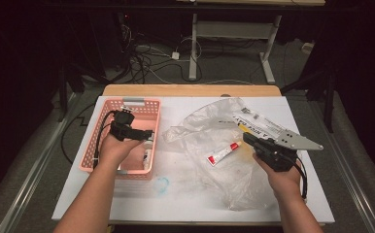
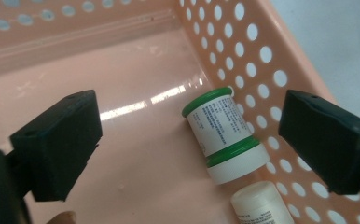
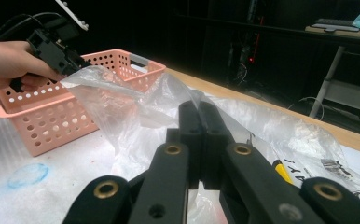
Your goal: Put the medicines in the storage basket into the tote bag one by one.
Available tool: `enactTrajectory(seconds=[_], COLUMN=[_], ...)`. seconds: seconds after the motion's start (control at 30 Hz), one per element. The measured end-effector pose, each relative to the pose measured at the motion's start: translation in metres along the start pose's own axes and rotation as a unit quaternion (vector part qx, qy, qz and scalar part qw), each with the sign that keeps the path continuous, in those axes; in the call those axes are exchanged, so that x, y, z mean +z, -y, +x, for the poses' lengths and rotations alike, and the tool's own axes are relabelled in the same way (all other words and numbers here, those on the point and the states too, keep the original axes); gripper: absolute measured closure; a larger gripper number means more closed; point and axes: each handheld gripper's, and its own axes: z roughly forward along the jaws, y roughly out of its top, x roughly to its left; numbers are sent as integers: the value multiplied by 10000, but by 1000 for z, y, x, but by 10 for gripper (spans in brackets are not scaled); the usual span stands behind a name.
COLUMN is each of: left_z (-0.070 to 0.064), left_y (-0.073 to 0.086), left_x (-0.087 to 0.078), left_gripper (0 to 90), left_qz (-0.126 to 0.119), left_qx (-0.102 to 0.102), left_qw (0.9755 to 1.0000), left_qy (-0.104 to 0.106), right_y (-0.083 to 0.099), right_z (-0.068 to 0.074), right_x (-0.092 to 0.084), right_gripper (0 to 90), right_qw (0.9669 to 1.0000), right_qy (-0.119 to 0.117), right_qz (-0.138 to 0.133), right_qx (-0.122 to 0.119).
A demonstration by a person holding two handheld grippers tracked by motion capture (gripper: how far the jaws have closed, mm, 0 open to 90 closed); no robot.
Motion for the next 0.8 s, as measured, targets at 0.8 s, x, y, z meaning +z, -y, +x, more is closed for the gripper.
enactTrajectory(seconds=[0.8], left_z=[0], left_y=[-5], left_x=[35], left_gripper=[332], left_qz=[1040], left_qx=[-48], left_qw=[9941], left_qy=[298], right_y=[-1], right_z=[0], right_x=[-2], right_gripper=[900], right_qw=[10000], right_qy=[-3], right_qz=[-31], right_qx=[-15])
